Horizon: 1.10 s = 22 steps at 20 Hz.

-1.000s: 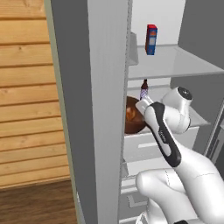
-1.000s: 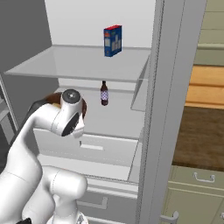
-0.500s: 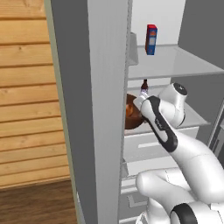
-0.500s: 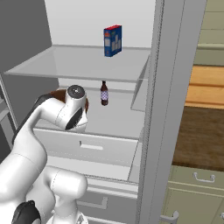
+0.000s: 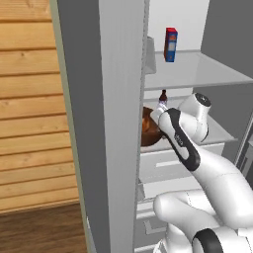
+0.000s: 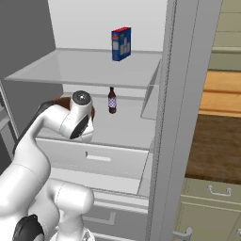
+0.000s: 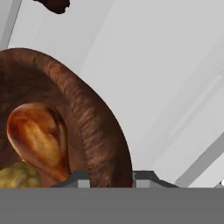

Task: Pick the chicken drumstick and squash from their plates and place them in the bowl. Then put the bowl in the fridge.

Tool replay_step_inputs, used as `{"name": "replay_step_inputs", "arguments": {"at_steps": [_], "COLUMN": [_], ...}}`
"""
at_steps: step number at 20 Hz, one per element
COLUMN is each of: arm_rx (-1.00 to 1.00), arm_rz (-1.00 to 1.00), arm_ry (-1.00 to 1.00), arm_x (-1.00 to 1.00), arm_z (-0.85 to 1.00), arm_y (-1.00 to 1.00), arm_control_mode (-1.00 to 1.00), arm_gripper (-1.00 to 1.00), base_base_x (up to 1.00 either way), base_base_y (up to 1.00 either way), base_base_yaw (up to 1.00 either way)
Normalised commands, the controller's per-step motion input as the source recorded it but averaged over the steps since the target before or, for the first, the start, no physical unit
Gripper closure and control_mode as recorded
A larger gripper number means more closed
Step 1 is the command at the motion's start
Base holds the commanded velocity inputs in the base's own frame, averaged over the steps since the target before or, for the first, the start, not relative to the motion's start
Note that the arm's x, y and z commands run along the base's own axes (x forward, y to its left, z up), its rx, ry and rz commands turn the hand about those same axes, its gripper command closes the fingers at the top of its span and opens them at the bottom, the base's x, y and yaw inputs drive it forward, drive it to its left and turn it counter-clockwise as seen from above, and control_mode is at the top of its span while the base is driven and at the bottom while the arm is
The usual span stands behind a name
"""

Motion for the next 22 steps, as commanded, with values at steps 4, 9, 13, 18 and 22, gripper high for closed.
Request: {"name": "replay_step_inputs", "arguments": {"at_steps": [4, 9, 13, 18, 22], "arm_rx": [0.02, 0.10, 0.10, 0.02, -0.06], "arm_rz": [0.00, 0.00, 0.00, 0.00, 0.00], "arm_ry": [-0.07, -0.12, -0.13, -0.01, 0.00], "arm_x": [0.00, -0.15, -0.29, -0.56, -0.84], "arm_z": [0.04, 0.14, 0.17, 0.54, 0.26], "arm_y": [0.00, -0.15, -0.20, -0.05, 0.00], "arm_control_mode": [-1.00, -1.00, -1.00, -1.00, -1.00], "arm_gripper": [-1.00, -1.00, -1.00, -1.00, -1.00], "base_base_x": [0.00, 0.00, 0.00, 0.00, 0.00], "base_base_y": [0.00, 0.00, 0.00, 0.00, 0.00], "base_base_yaw": [0.00, 0.00, 0.00, 0.00, 0.00]}}
